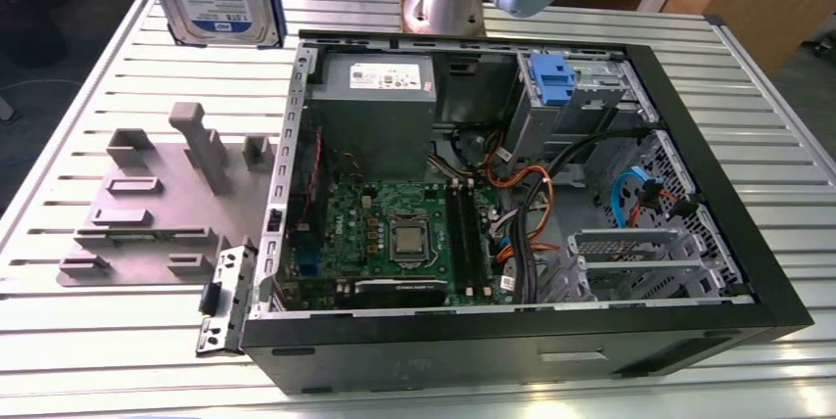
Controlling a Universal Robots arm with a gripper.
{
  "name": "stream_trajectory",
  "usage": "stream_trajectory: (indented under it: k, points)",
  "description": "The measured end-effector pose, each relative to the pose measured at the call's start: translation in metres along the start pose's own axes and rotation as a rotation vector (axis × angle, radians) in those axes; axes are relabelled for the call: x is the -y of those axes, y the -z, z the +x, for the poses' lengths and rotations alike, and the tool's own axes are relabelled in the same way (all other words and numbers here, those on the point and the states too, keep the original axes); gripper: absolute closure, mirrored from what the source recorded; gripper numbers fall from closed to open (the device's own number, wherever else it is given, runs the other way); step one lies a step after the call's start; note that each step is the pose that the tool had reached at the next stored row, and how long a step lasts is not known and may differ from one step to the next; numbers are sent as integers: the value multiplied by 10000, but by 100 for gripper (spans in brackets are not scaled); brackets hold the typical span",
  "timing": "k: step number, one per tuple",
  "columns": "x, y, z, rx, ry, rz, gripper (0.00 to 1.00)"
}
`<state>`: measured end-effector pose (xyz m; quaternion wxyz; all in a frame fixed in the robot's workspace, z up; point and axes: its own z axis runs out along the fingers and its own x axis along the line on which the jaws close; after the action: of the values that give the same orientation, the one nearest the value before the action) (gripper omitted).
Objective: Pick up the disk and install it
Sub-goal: 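Pick up the disk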
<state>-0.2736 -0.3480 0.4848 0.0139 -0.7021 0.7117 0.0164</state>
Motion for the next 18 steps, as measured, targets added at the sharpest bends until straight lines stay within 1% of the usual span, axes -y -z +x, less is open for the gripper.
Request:
stream_trajectory:
  k: [10,18]
  points:
    - [22,0,0,-1,2,-1,65]
    - [117,-2,-12,-1,1,-1,65]
